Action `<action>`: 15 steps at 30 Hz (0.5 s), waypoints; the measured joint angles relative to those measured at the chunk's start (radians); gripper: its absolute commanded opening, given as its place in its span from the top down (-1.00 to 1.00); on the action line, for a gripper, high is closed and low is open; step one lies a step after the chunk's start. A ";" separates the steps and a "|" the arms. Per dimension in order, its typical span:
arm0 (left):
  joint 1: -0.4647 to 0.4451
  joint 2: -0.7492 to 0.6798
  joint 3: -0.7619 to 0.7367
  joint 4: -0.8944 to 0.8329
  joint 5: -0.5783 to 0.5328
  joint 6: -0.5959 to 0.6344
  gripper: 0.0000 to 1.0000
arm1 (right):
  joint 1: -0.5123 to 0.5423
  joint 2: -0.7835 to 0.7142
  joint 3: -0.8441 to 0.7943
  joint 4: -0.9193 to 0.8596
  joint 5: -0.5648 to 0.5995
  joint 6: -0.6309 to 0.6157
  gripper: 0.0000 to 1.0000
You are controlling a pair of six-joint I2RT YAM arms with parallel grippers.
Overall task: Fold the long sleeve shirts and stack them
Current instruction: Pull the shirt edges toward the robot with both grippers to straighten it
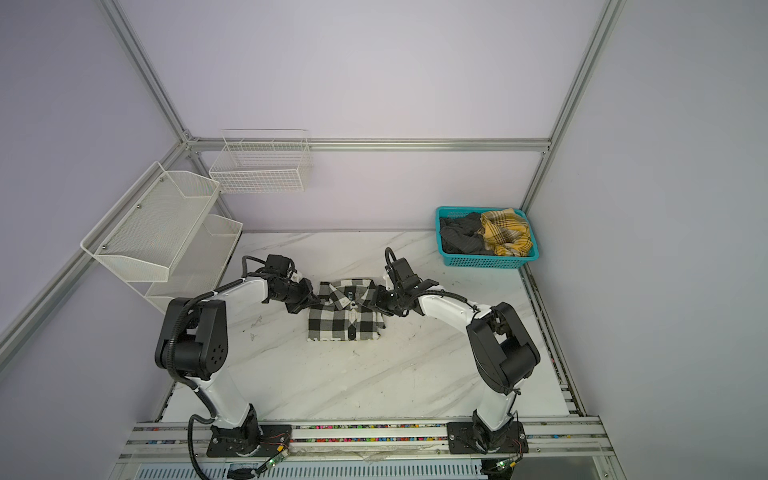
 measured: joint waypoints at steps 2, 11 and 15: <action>0.000 0.046 0.001 0.010 0.007 0.000 1.00 | 0.000 0.053 0.039 0.008 -0.006 -0.003 0.82; 0.002 0.106 0.024 0.066 0.072 0.002 0.90 | -0.001 0.217 0.089 0.007 0.034 0.003 0.84; 0.002 0.096 0.024 0.073 0.084 0.016 0.40 | -0.001 0.214 0.122 -0.024 0.059 -0.005 0.71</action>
